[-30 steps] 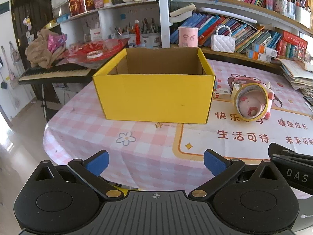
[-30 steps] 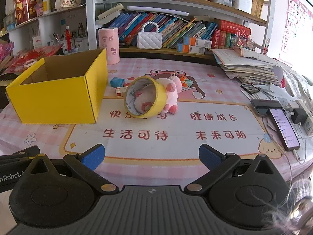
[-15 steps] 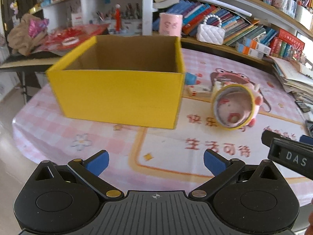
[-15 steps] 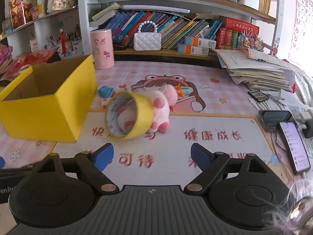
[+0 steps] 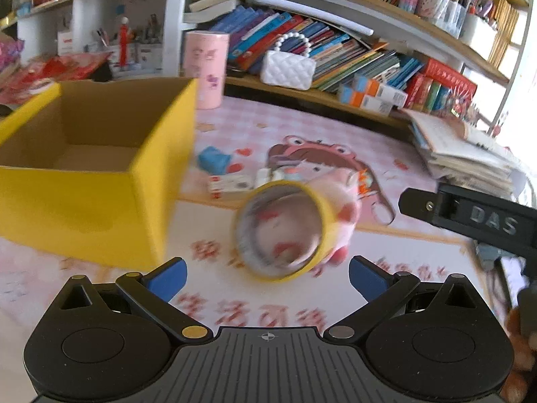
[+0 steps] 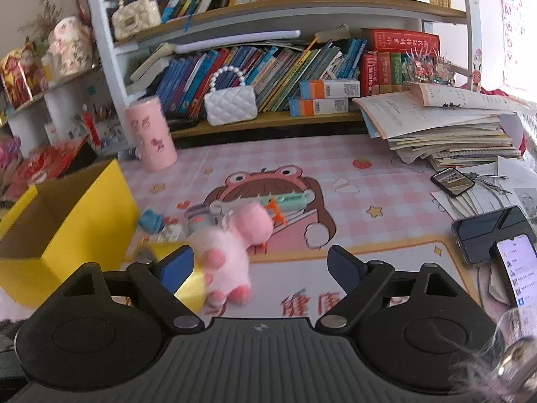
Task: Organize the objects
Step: 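Grasp the yellow tape roll with the left gripper while the right gripper grasps the pink plush pig, then carry the tape roll and pig to the yellow box and release them inside, then withdraw both tools from the box toward the remaining items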
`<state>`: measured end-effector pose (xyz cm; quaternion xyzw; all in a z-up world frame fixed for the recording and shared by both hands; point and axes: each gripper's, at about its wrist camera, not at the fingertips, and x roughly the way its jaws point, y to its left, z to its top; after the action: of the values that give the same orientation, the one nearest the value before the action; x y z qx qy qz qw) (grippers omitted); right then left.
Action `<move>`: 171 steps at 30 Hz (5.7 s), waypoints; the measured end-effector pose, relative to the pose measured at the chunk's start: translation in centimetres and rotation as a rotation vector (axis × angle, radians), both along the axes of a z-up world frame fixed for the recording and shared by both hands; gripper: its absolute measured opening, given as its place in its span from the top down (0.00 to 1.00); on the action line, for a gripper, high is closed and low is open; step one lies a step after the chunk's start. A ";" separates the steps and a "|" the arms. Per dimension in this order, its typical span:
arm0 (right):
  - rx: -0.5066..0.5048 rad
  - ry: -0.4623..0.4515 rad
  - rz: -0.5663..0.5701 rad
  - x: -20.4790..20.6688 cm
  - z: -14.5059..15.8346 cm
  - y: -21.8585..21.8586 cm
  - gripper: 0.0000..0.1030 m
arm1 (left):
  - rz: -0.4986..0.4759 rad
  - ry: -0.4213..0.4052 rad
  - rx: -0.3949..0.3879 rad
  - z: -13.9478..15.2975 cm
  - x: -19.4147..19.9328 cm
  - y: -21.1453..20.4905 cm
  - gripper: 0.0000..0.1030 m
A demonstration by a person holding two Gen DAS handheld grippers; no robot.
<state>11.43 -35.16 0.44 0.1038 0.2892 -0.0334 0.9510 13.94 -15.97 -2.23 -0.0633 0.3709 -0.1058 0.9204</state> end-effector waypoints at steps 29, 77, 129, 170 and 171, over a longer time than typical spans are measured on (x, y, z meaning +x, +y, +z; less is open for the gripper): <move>0.147 0.066 0.198 6.0 -2.7 -1.8 0.08 | 0.160 0.087 -0.170 -0.8 -0.1 3.8 0.08; -0.059 0.113 0.329 -11.6 -0.6 24.8 0.38 | 0.229 -0.034 -0.215 1.8 -13.5 28.8 0.08; -0.241 -0.077 0.439 8.9 1.9 26.2 0.40 | 0.114 -0.189 -0.046 5.7 6.5 24.4 0.07; -0.225 -0.182 0.434 4.0 4.1 24.5 0.18 | 0.285 -0.287 0.011 6.9 -2.9 24.5 0.03; -0.211 -0.165 0.414 3.0 3.8 24.4 0.18 | 0.284 -0.276 0.014 6.7 -3.4 24.5 0.03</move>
<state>14.45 -10.78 4.26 -0.0551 0.2205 0.1407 0.9636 10.54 8.52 4.44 -0.0937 0.2293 0.0201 0.9686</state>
